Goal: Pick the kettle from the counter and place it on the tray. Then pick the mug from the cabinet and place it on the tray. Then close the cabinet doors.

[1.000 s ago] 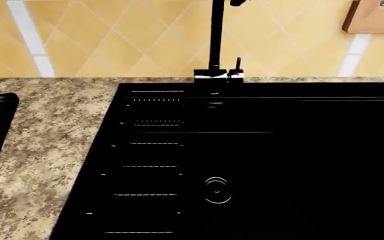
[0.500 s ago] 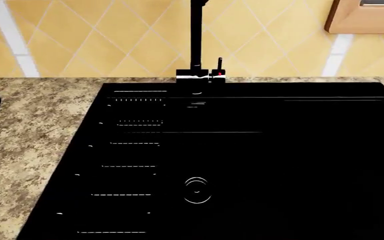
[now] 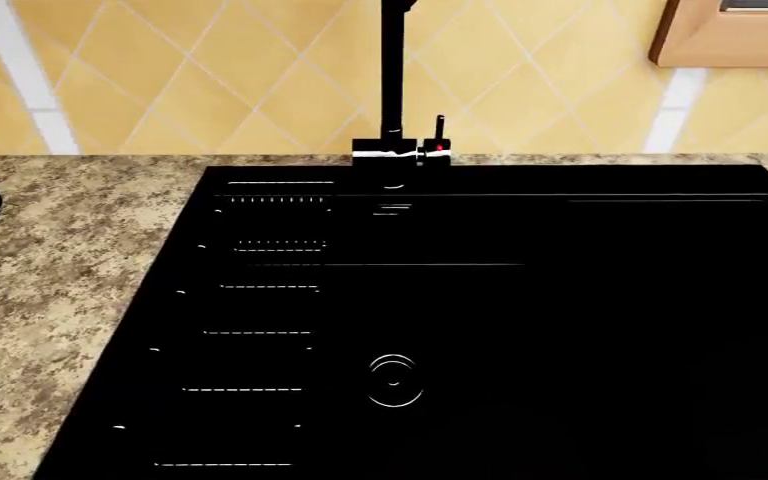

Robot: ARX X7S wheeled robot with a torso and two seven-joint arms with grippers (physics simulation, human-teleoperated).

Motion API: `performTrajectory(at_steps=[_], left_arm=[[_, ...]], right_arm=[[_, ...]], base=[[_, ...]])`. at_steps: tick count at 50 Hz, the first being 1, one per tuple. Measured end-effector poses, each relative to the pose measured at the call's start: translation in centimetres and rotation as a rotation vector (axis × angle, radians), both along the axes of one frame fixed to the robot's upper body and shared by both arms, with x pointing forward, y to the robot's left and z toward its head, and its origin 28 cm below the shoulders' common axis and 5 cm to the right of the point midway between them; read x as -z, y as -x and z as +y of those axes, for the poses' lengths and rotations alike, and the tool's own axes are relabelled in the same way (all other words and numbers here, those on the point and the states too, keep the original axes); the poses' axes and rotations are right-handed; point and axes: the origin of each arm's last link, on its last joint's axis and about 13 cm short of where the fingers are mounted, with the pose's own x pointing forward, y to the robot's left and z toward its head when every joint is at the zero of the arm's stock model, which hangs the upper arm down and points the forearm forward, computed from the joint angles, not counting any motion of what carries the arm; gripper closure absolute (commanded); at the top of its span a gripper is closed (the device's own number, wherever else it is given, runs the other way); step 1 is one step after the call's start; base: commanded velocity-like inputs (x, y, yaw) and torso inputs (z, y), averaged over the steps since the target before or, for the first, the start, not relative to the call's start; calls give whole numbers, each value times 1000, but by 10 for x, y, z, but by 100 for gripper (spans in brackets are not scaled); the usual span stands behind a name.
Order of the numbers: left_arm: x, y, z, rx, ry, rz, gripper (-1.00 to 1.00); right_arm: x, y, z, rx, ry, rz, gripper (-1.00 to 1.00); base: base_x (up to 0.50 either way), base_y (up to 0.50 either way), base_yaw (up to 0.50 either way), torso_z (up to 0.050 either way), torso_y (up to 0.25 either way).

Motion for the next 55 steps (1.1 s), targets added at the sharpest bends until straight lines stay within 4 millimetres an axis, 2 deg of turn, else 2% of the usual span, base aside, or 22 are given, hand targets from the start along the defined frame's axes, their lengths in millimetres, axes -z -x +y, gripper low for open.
performTrajectory(at_steps=[13,27,37,55], left_arm=[[2,-1,1,11,10,8,-100],[4,-1,3,14,18,15,-100],[7,-2,4,16,23,21,-100],[13,-4,8,15,35,34,-100]], right_arm=[[-47,-13,12,-82,121,-81,-100],[-87,-29,35,-195,192,-82,-100],[-128,-44,54,-303,235,-53,-100],[-160,-72,82,-466,273,-35,-100]], base=[[0,0,0,0,0],[0,0,0,1,0],[0,0,0,1,0],[0,0,0,2,0]])
